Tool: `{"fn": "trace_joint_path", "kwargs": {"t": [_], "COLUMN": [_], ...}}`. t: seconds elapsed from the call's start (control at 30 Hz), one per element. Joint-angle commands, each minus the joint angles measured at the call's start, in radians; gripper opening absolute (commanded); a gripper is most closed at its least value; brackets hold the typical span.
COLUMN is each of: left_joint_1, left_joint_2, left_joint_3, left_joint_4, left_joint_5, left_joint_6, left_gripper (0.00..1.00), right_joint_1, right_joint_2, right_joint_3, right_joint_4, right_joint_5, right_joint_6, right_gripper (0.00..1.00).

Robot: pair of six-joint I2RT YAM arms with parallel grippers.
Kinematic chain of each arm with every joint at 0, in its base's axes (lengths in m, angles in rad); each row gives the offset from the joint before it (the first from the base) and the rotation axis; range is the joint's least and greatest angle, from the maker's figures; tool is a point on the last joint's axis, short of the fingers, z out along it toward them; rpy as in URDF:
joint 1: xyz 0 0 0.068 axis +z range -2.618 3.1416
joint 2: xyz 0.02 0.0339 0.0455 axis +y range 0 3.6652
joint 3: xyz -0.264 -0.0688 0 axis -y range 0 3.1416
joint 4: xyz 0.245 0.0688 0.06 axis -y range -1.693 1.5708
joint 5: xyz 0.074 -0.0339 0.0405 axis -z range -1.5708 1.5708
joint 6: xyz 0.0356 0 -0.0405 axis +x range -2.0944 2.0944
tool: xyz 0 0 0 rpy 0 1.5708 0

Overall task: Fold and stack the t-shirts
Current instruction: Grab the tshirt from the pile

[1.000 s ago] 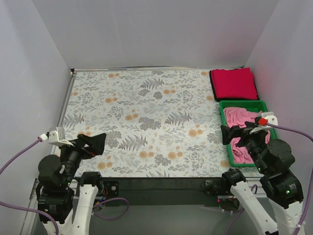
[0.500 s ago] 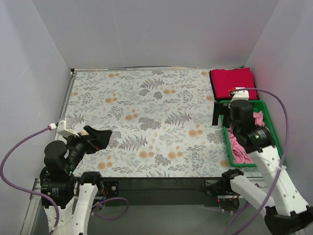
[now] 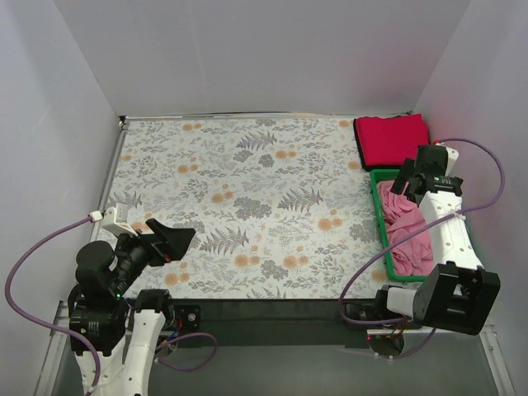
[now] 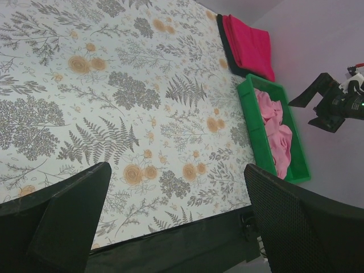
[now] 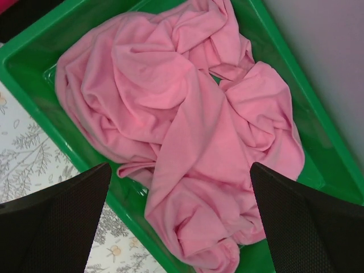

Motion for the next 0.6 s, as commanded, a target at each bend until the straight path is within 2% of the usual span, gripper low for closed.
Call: {"fn": "trace_joint_path", "kwargs": {"t": [0.0, 0.13, 0.33, 0.4, 0.5, 0.53, 0.57], "left_joint_1": [-0.008, -0.006, -0.006, -0.006, -0.006, -0.006, -0.006], "left_joint_2": [-0.013, -0.006, 0.030, 0.040, 0.059, 0.062, 0.068], "left_joint_3": [-0.004, -0.006, -0.015, -0.021, -0.032, -0.035, -0.037], "left_joint_4": [-0.031, -0.023, -0.002, 0.009, 0.027, 0.030, 0.032], "left_joint_5": [0.023, 0.014, -0.032, -0.041, -0.041, -0.038, -0.035], "left_joint_6": [0.019, 0.021, 0.005, 0.001, -0.024, -0.030, -0.038], "left_gripper": [0.98, 0.98, 0.98, 0.98, 0.98, 0.98, 0.98], "right_joint_1": [-0.080, -0.162, -0.198, -0.198, -0.198, -0.198, -0.198], "right_joint_2": [0.062, 0.127, 0.202, 0.219, 0.234, 0.233, 0.228], "right_joint_3": [0.005, -0.057, -0.192, -0.222, -0.262, -0.265, -0.266], "right_joint_4": [0.095, 0.167, 0.310, 0.356, 0.384, 0.384, 0.382], "right_joint_5": [-0.098, -0.172, -0.230, -0.252, -0.268, -0.270, -0.270], "right_joint_6": [0.079, 0.116, 0.143, 0.143, 0.134, 0.131, 0.125], "right_gripper": [0.98, 0.98, 0.98, 0.94, 0.73, 0.53, 0.43]}}
